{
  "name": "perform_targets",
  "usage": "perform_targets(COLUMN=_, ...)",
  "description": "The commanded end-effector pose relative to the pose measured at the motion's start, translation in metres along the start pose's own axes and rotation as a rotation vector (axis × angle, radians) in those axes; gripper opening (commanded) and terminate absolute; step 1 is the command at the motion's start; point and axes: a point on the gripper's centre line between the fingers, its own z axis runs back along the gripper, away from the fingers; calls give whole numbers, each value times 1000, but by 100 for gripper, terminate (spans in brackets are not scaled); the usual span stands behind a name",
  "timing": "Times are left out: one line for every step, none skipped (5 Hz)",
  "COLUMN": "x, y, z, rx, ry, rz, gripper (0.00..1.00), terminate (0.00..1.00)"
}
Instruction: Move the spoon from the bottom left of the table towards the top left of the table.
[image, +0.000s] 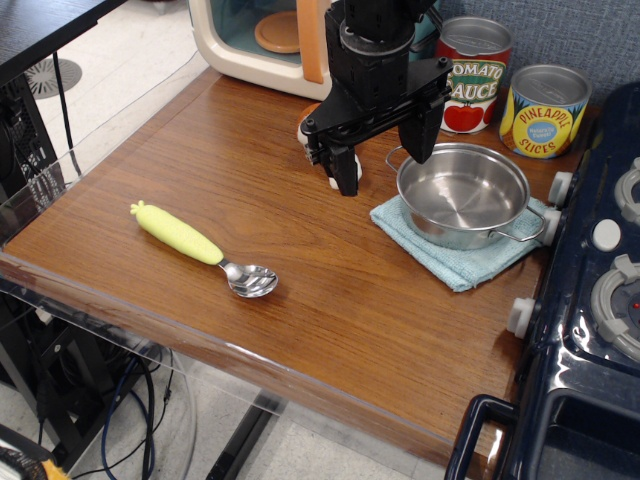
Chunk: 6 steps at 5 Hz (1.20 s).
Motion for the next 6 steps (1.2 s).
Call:
perform_targets(x=0, y=0, z=0, rx=0, ry=0, rz=0, gripper=100, terminate=0)
perform_targets(x=9, y=20, z=-1, rx=34, ry=-22, rz=60, gripper=100, terminate=0)
perform_targets(x=16, y=43, z=-1, rx=20, ry=-10, rz=128, gripper=100, terminate=0)
perform_targets(x=24, y=67, z=4, rx=14, ry=-15, rz=201, gripper=100, terminate=0)
perform_targets(x=35, y=90, z=3, rx=11, ry=-6, rz=235, gripper=100, terminate=0)
perform_targets(x=49, y=110, z=-14, rx=65, ry=-12, rz=271, gripper=100, terminate=0)
